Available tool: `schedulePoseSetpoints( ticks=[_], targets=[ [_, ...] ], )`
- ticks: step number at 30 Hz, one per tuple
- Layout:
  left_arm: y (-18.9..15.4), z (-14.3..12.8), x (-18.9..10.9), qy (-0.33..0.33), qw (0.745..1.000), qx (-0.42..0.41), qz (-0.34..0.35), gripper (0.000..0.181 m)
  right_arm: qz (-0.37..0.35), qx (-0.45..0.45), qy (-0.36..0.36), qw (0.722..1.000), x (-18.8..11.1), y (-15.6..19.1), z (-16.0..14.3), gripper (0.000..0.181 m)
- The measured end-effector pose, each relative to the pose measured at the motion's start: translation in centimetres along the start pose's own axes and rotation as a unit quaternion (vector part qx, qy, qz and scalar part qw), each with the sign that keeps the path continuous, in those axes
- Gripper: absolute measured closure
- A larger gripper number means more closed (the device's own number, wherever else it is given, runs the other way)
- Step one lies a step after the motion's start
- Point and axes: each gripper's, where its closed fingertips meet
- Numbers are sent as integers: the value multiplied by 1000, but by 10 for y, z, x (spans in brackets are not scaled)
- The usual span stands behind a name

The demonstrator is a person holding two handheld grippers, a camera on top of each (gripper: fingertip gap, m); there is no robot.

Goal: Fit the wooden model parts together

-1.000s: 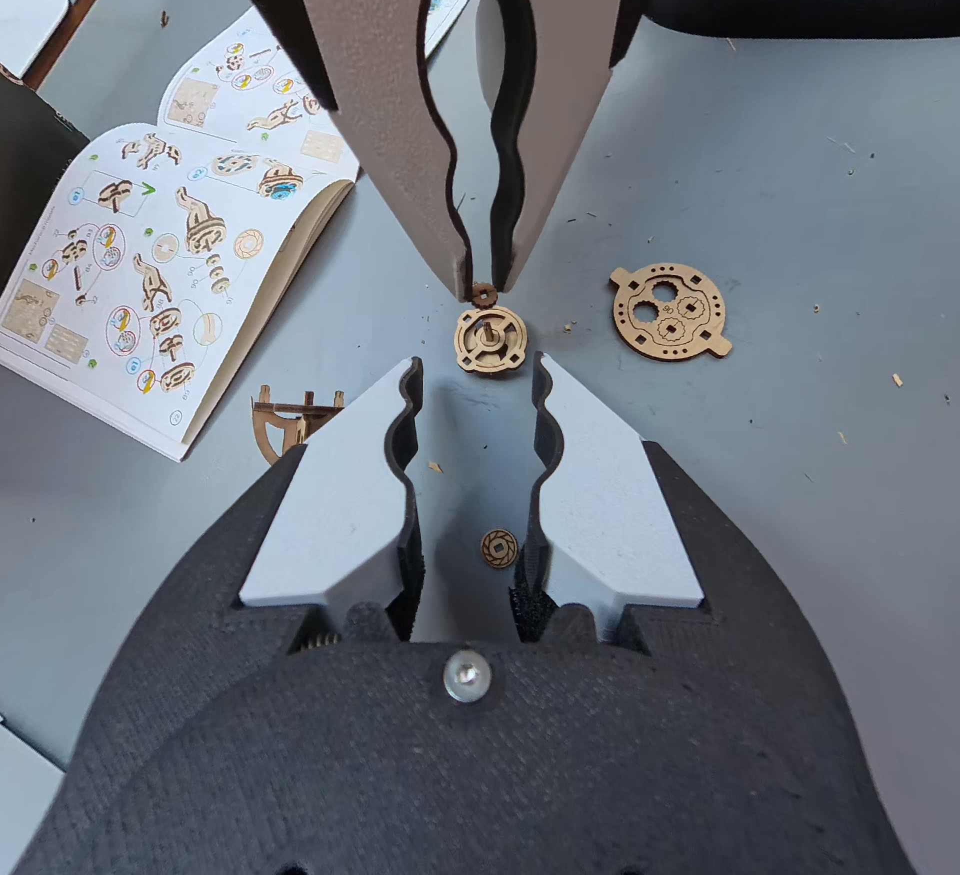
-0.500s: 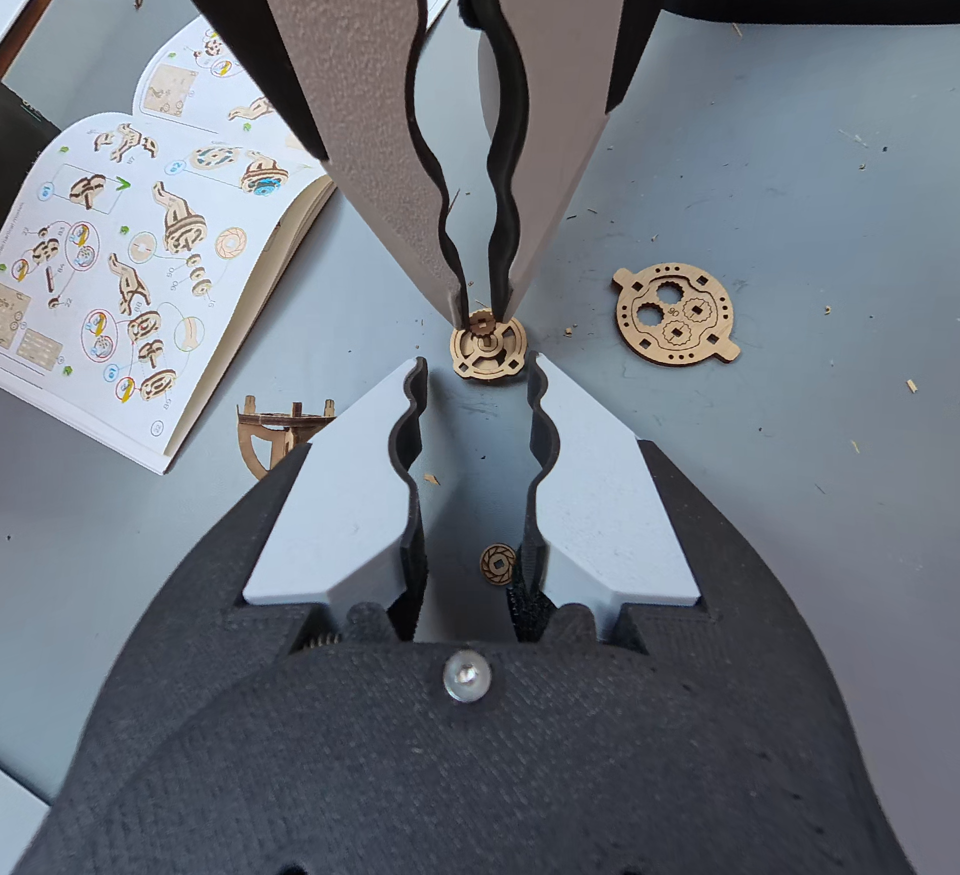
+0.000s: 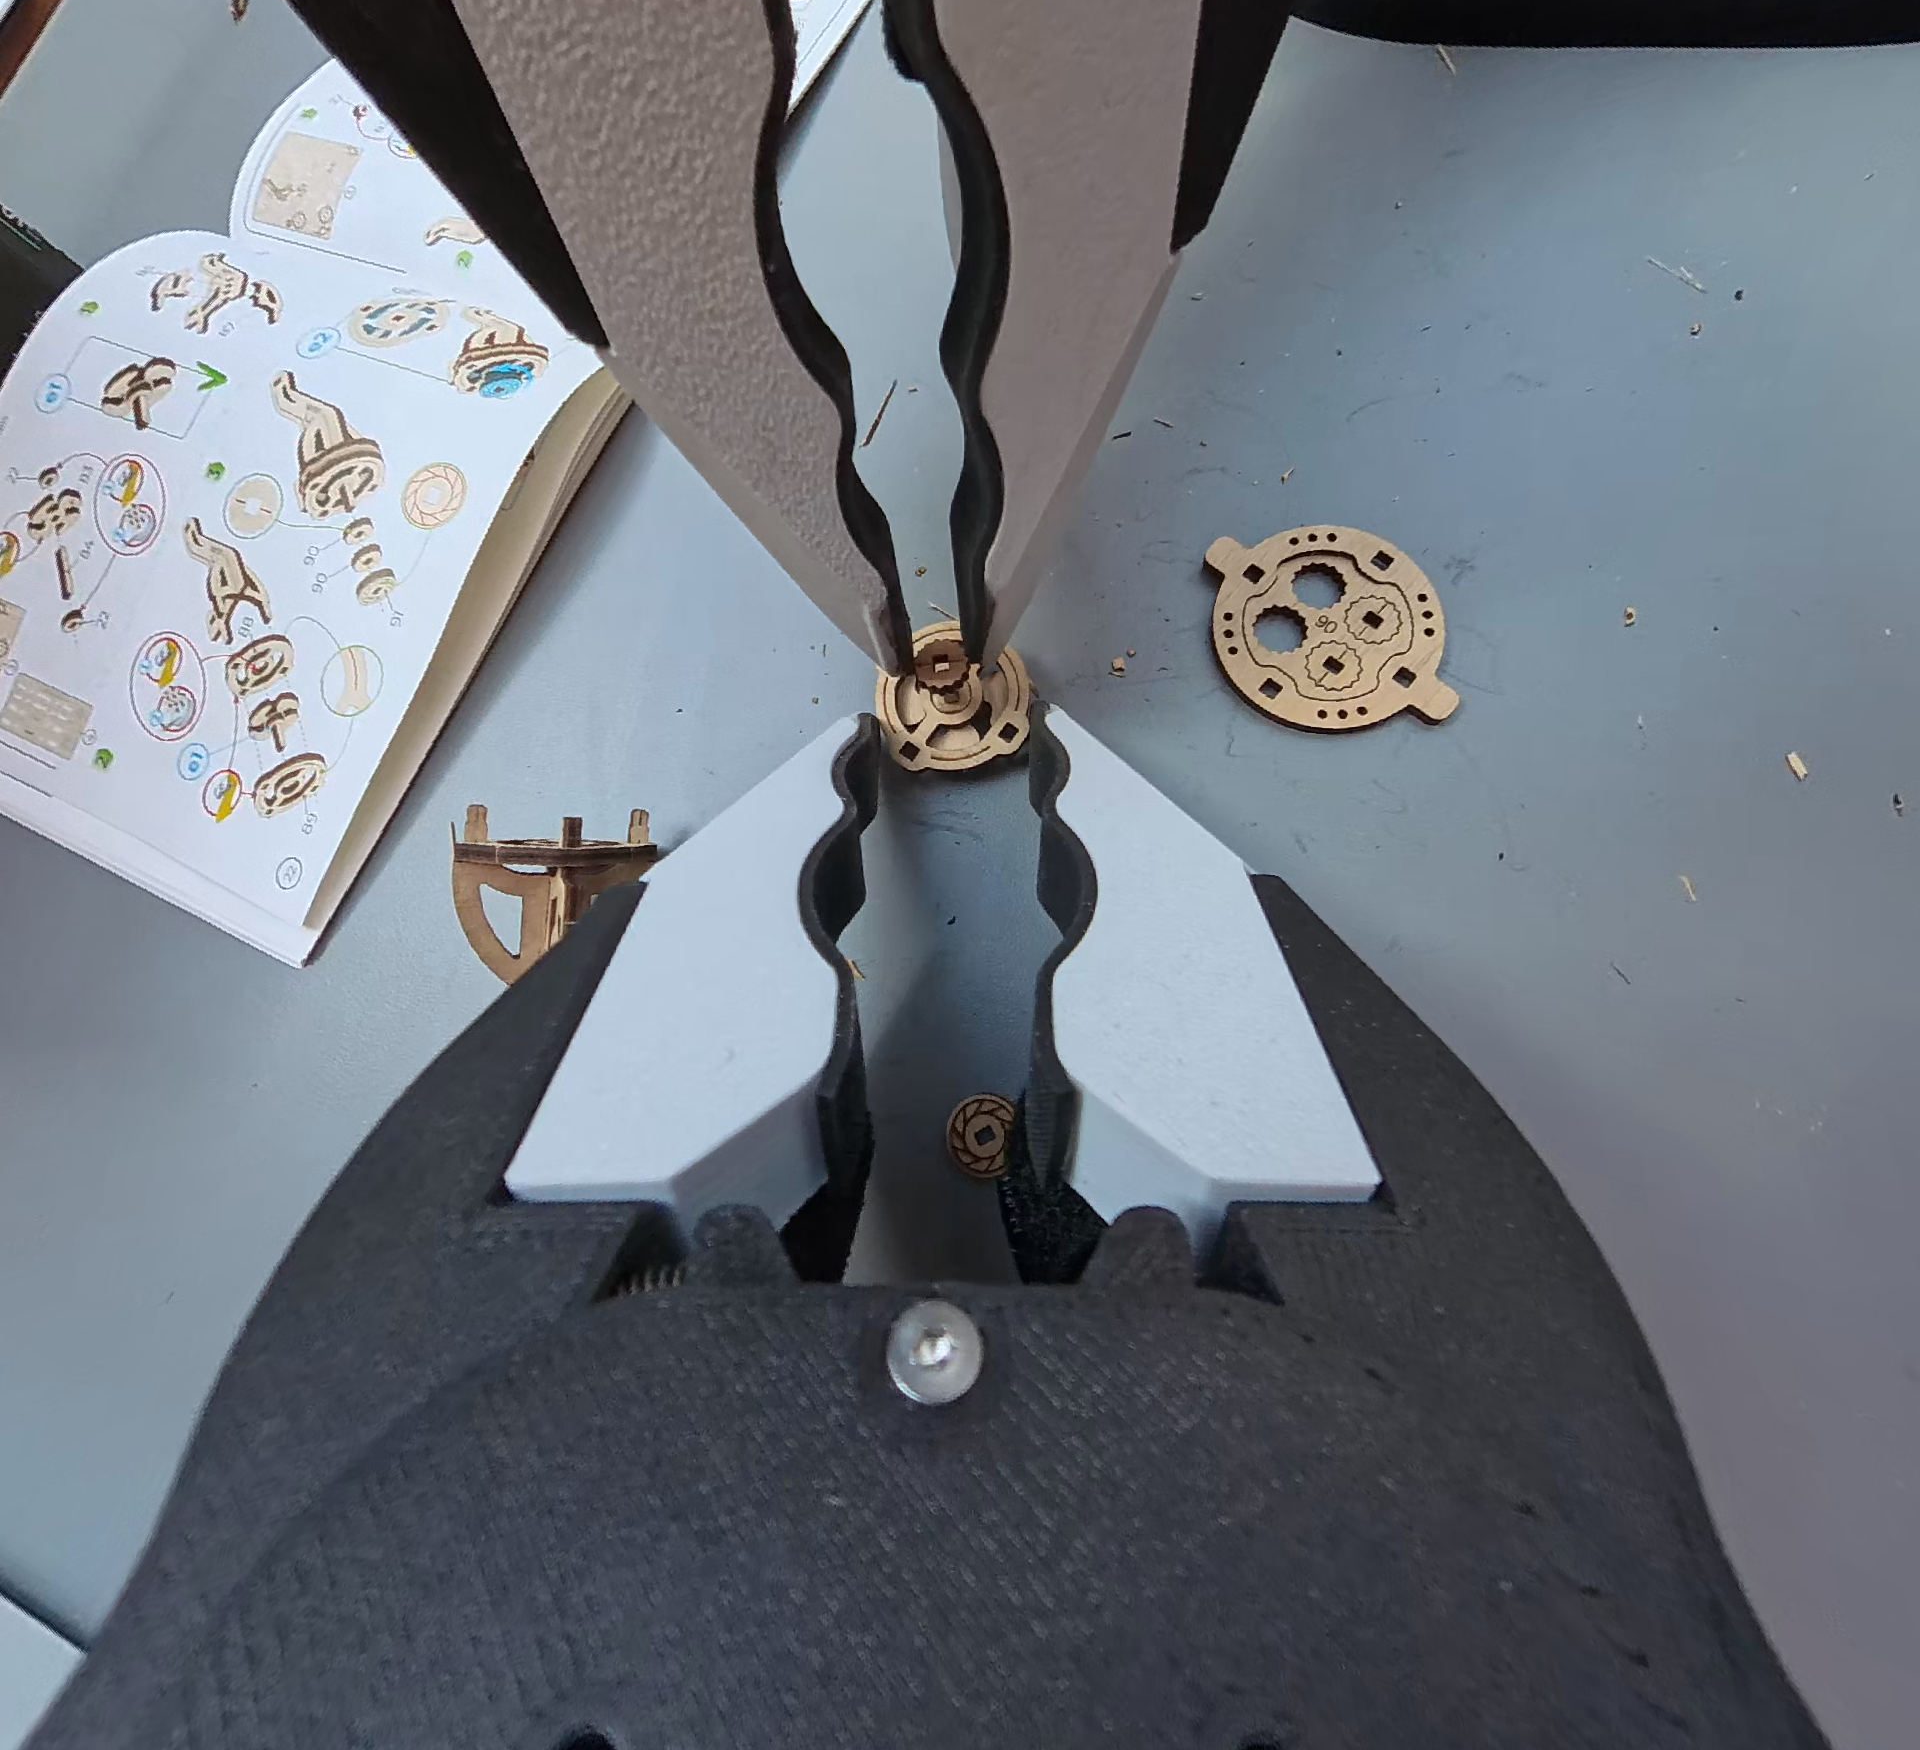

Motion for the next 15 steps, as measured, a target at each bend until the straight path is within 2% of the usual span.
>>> schedulePoseSetpoints(
  ticks=[15],
  targets=[
    [0,0,0,0,1000,-1,-2,154,-2,-32,16,999,0,1,-2,173]
  ],
)
Point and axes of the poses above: each gripper's, where its closed fingertips meet, x out along the fingers, z out of its top, y = z × x across the jaws, and after that the axes turned 7 degrees about -x, right-handed
